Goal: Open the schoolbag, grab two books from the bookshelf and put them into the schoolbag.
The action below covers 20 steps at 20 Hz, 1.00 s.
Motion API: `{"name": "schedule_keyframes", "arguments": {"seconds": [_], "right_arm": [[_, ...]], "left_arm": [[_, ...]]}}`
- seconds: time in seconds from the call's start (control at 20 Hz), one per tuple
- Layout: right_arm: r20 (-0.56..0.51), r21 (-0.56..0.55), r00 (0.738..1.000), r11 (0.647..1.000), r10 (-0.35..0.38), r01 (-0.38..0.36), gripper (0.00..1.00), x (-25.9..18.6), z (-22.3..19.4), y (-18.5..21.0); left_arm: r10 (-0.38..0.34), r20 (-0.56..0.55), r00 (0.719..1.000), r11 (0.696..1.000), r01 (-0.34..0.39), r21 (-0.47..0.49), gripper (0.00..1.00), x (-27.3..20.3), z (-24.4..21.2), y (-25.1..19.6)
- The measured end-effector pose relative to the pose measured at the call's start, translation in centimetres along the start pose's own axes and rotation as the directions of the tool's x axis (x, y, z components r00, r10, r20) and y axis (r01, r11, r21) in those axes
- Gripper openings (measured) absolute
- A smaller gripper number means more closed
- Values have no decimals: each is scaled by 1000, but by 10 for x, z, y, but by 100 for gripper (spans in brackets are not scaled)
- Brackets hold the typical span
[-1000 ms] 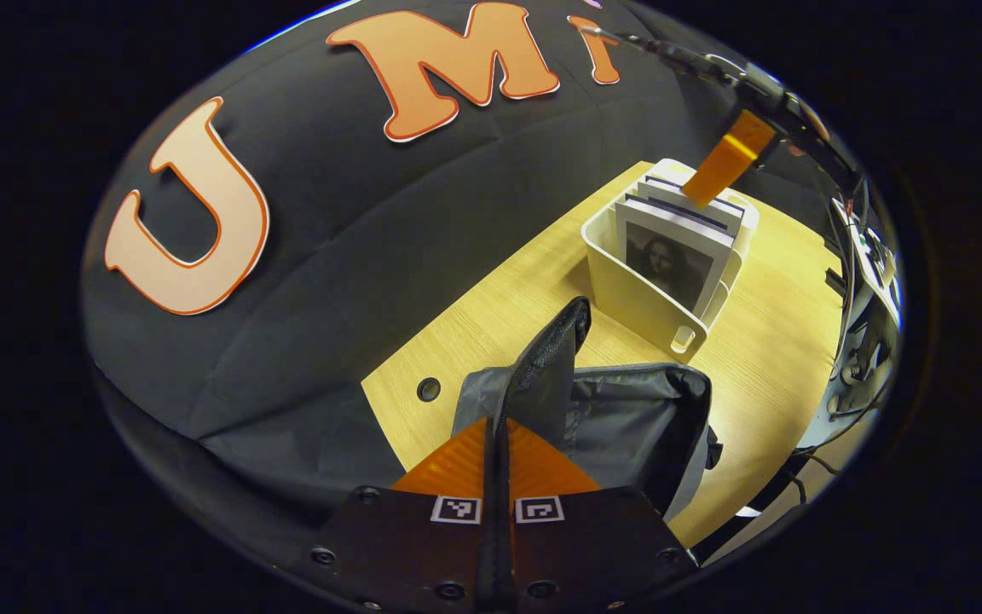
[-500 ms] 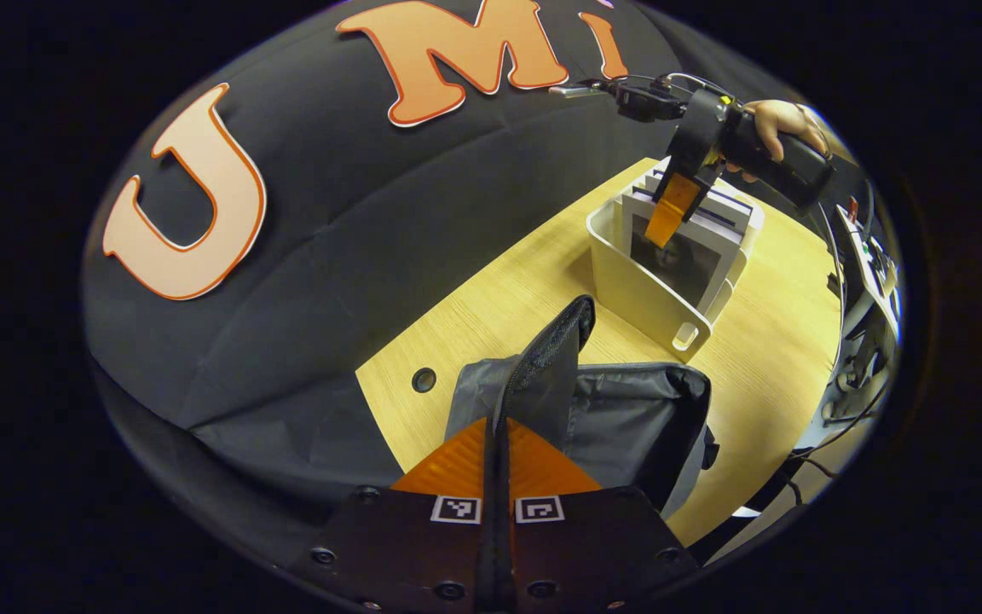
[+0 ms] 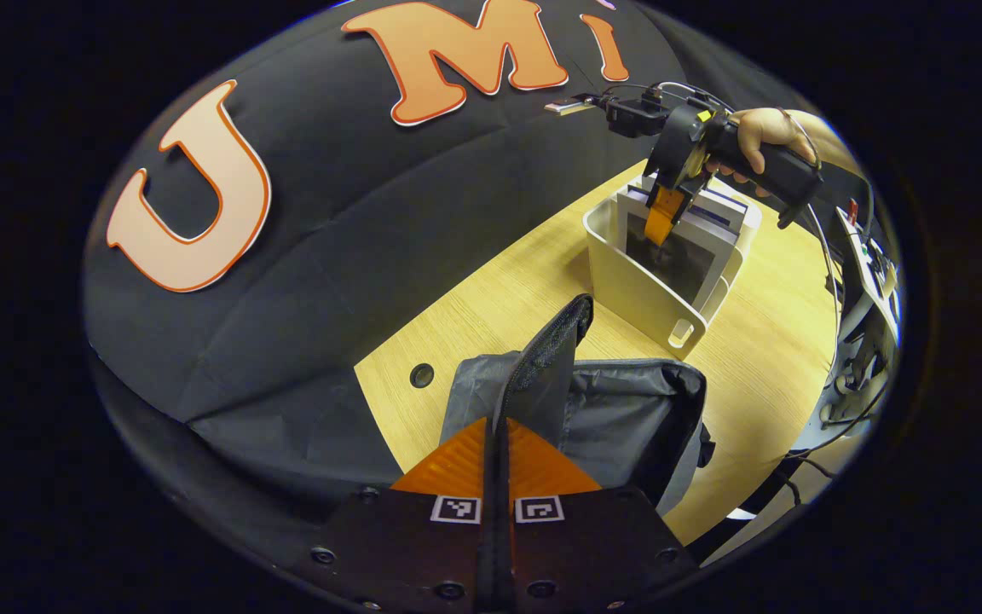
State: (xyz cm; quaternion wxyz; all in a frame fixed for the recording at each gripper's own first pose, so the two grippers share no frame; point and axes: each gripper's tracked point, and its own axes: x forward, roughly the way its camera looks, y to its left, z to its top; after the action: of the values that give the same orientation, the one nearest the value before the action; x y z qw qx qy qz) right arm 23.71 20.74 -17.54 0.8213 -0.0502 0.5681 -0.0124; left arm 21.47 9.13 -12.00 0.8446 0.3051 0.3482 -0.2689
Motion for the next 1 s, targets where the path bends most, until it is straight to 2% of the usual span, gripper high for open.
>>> {"name": "schedule_keyframes", "arguments": {"seconds": [0.2,0.3,0.45,0.7,0.85,1.0], "right_arm": [[70,37,997,999,25,-28,36,-46,4,2],[116,46,993,999,15,-21,36,-76,5,-2],[202,57,979,998,19,-31,35,-124,3,-3],[310,106,950,991,42,-78,35,-196,-28,-2],[371,159,925,975,85,-153,34,-223,-56,-4],[414,234,896,932,161,-276,34,-234,-88,-1]], "left_arm": [[-3,2,1000,1000,3,-1,1,1,-6,-1],[-7,8,1000,1000,7,-1,1,2,-6,-3],[8,1,1000,1000,-8,29,1,5,-10,0],[-19,13,1000,998,19,66,0,6,-5,-3],[-23,14,1000,996,22,83,1,6,-1,-4],[-24,16,1000,995,23,93,1,3,1,-6]]}}
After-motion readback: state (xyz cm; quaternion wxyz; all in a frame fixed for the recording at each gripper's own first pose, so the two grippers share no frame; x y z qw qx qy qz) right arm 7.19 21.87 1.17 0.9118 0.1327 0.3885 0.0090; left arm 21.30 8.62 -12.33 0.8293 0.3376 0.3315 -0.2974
